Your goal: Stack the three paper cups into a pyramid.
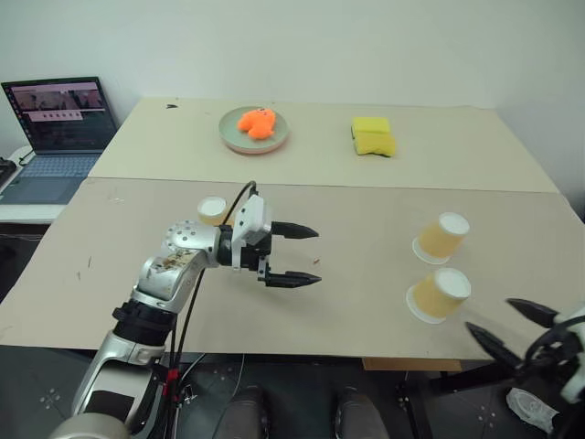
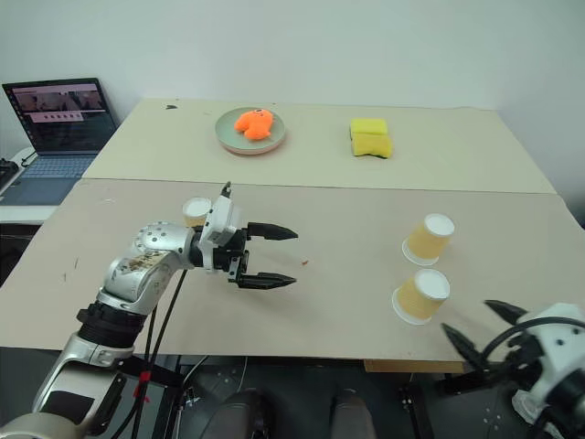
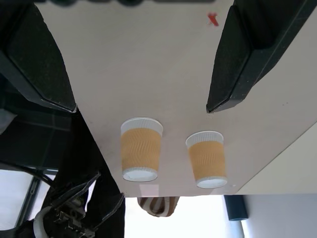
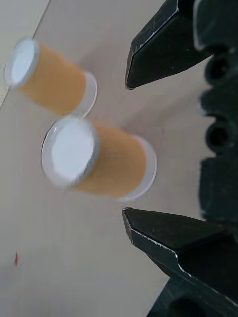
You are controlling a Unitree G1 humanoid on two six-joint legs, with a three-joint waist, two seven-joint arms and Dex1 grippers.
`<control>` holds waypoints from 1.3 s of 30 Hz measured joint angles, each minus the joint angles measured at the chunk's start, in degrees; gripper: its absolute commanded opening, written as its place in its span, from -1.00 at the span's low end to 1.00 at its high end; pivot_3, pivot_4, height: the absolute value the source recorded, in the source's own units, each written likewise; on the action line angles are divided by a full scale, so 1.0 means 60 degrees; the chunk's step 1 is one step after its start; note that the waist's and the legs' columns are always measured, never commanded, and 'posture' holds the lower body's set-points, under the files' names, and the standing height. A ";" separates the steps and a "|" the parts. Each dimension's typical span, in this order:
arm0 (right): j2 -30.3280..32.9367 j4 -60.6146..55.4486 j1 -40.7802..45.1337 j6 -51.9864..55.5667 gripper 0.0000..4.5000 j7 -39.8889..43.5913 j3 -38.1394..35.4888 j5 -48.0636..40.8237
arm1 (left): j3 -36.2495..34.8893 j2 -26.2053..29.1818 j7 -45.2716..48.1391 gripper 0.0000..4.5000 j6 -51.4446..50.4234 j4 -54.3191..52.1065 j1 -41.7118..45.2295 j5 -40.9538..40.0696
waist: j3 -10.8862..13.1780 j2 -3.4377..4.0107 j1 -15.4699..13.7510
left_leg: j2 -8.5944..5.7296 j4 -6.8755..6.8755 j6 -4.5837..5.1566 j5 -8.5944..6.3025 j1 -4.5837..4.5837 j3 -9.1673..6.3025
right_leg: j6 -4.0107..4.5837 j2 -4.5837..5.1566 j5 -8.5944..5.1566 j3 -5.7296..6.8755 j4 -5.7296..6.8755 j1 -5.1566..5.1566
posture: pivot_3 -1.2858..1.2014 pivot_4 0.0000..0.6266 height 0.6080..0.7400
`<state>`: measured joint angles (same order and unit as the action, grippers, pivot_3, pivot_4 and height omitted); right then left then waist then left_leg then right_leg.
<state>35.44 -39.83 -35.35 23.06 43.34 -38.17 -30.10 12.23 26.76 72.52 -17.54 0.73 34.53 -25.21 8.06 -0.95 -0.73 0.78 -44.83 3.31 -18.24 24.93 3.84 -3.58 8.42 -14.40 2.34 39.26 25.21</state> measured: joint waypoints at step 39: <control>0.0296 0.3550 0.4830 -0.0357 0.23 0.0254 0.2923 0.0773 | -0.1420 0.0195 -0.2461 1.00 -0.1389 -0.1896 -0.1642 -0.0217 | 0.0006 -0.0002 0.0110 | -0.0001 0.0001 -0.0006 0.0004 -0.0015 -0.0006 | 0.0002 -0.0003 0.0005 0.0001 -0.0003 -0.0008 | 0.03 -0.52 -0.01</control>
<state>37.22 -18.53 -6.37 20.91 44.87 -20.63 -25.46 3.71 27.93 57.76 -25.88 -10.65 24.68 -26.51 8.09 -0.97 -0.08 0.78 -44.82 3.27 -18.22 24.84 3.81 -3.57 8.40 -14.37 2.35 39.25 25.16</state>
